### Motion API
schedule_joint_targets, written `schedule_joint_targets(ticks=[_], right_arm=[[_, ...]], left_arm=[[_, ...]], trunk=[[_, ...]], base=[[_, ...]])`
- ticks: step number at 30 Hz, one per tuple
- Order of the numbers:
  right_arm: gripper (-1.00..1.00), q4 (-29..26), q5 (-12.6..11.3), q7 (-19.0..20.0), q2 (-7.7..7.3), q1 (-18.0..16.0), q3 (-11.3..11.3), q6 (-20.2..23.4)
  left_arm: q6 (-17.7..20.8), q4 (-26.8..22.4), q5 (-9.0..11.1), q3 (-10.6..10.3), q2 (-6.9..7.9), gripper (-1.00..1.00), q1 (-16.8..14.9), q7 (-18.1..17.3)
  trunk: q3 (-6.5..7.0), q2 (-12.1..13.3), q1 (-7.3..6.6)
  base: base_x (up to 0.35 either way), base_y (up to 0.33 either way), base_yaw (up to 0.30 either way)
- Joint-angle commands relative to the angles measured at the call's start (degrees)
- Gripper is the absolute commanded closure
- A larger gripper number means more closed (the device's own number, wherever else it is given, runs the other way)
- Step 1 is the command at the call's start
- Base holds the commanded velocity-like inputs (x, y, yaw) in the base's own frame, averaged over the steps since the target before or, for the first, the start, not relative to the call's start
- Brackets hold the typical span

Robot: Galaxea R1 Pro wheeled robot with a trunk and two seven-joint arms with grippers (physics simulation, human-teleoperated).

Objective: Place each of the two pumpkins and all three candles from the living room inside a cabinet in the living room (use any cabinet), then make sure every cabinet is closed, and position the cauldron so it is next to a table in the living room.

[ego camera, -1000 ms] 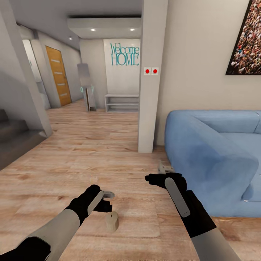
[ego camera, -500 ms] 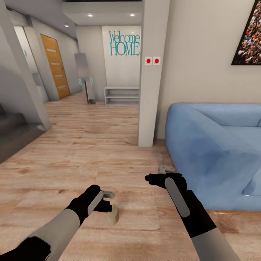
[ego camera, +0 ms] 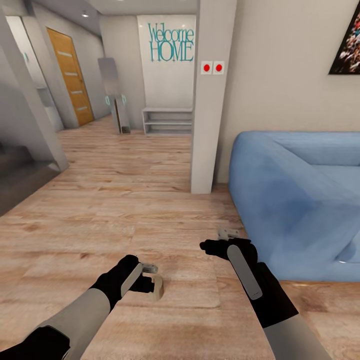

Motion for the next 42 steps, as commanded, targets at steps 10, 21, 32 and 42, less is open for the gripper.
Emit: schedule_joint_targets(ticks=[10,21,32,42], right_arm=[[-1.00,-0.05,-0.62,-0.59,-0.04,-0.04,0.02,0.09],[-1.00,-0.05,-0.82,-0.59,-0.11,-0.04,-0.04,0.09],[-1.00,-0.05,-0.85,-0.59,-0.09,-0.04,-0.03,0.09],[-1.00,-0.05,-0.87,-0.61,-0.11,-0.04,-0.04,0.09]], left_arm=[[0.01,-0.07,0.56,-0.45,0.04,-1.00,-0.04,0.29],[-0.01,-0.12,0.53,-0.48,0.04,-1.00,-0.04,0.15],[-0.08,-0.57,0.53,-0.48,0.03,-1.00,0.05,0.25],[-0.10,-0.63,0.54,-0.48,0.04,-1.00,0.05,0.09]], trunk=[[-2.27,-0.16,0.24],[-4.49,-0.29,0.50],[-4.49,-0.29,0.50],[-4.49,-0.29,0.50]], base=[[0.000,0.000,0.000],[0.000,0.000,0.000],[0.049,0.000,0.000],[0.246,-0.048,0.000]])
